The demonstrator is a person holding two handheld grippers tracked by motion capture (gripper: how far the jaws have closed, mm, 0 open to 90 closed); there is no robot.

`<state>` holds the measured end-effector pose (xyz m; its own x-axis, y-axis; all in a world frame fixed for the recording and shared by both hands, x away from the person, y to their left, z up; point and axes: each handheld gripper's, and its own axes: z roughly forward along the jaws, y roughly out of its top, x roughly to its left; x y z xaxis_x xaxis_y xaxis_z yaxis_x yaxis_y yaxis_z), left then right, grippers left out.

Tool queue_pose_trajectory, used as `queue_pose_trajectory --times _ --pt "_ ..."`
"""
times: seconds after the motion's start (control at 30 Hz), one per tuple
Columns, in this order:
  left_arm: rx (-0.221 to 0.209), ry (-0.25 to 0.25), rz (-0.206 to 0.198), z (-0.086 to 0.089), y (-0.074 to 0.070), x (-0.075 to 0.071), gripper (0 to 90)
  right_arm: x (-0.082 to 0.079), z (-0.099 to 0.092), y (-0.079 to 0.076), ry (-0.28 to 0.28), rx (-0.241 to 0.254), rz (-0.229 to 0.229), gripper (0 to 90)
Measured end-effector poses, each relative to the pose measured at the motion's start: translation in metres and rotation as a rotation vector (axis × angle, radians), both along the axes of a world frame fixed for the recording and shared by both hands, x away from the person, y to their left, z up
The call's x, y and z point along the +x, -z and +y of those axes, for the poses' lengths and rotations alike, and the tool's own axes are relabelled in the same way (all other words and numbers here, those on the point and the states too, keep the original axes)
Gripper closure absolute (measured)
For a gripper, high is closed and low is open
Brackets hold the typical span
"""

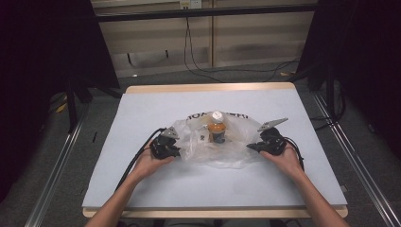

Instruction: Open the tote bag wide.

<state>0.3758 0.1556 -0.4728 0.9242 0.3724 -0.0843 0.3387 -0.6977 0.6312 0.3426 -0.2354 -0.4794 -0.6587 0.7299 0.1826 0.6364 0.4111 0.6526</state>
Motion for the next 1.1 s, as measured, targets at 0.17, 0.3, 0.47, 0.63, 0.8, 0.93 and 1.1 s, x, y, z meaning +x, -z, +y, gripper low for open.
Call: queue_pose_trajectory --times 0.17,0.3,0.47,0.63,0.8,0.93,1.1 --pt "-0.039 -0.004 0.001 0.008 0.002 -0.013 90.0 -0.009 -0.009 0.0 -0.004 -0.001 -0.005 90.0" --pt "-0.02 0.005 0.005 0.012 0.001 -0.018 90.0 -0.017 -0.014 0.0 -0.003 -0.011 -0.012 90.0" --pt "-0.016 0.013 -0.018 0.014 0.001 -0.028 90.0 -0.026 -0.021 -0.001 -0.001 -0.016 -0.016 90.0" --pt "-0.067 -0.015 0.002 0.019 0.003 -0.028 90.0 -0.033 -0.023 -0.002 0.001 -0.012 -0.042 90.0" --pt "-0.143 -0.025 -0.002 0.024 -0.009 -0.031 90.0 -0.037 -0.023 -0.016 -0.005 0.064 -0.095 90.0" --pt "-0.167 -0.029 -0.019 0.027 -0.018 -0.037 90.0 -0.041 -0.026 -0.029 0.003 0.09 -0.133 90.0" --pt "-0.22 -0.025 -0.034 0.031 -0.029 -0.042 90.0 -0.05 -0.033 -0.044 0.025 0.134 -0.181 90.0"
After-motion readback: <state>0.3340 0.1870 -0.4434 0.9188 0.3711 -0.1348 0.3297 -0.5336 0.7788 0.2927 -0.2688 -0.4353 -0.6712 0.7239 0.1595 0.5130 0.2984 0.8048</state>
